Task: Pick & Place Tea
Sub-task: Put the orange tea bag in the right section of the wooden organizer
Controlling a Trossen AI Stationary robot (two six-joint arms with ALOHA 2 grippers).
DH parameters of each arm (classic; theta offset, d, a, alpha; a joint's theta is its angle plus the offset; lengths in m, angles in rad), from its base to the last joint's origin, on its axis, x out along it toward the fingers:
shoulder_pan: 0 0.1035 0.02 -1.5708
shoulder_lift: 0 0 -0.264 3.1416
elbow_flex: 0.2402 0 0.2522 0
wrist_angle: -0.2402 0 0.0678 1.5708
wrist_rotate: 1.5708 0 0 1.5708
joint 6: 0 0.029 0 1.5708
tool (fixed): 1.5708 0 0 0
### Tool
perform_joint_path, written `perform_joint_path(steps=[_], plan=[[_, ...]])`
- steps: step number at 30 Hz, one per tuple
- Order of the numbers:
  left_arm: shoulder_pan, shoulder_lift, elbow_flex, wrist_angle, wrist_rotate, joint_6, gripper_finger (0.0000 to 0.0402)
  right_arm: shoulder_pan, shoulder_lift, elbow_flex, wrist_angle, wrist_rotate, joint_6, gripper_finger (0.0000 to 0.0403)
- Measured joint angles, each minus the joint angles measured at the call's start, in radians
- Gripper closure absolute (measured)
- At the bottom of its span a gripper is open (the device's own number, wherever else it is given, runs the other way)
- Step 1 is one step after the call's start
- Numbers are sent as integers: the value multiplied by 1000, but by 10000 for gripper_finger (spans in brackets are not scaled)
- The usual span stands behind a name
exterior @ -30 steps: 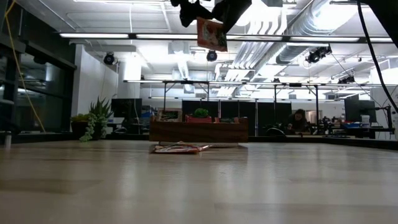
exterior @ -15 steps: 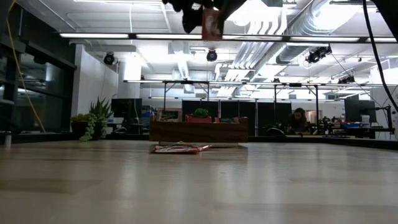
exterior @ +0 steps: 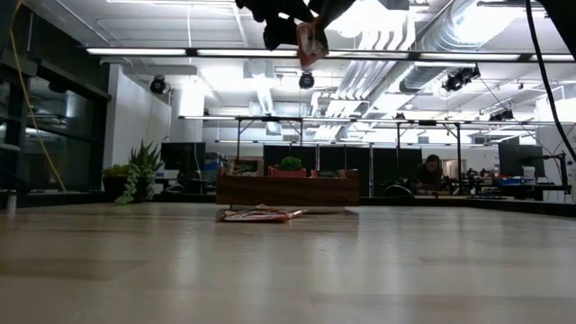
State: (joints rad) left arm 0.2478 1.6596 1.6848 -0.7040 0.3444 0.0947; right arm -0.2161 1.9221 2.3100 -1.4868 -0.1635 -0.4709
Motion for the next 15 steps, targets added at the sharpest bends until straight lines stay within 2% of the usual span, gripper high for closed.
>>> perform_joint_path(steps=[7,15], plan=[[0,0,0,6,-60,-25,151,0,0,0,15,-2,0,403],[0,0,0,7,-179,-39,207,0,2,-1,43,-4,8,403]])
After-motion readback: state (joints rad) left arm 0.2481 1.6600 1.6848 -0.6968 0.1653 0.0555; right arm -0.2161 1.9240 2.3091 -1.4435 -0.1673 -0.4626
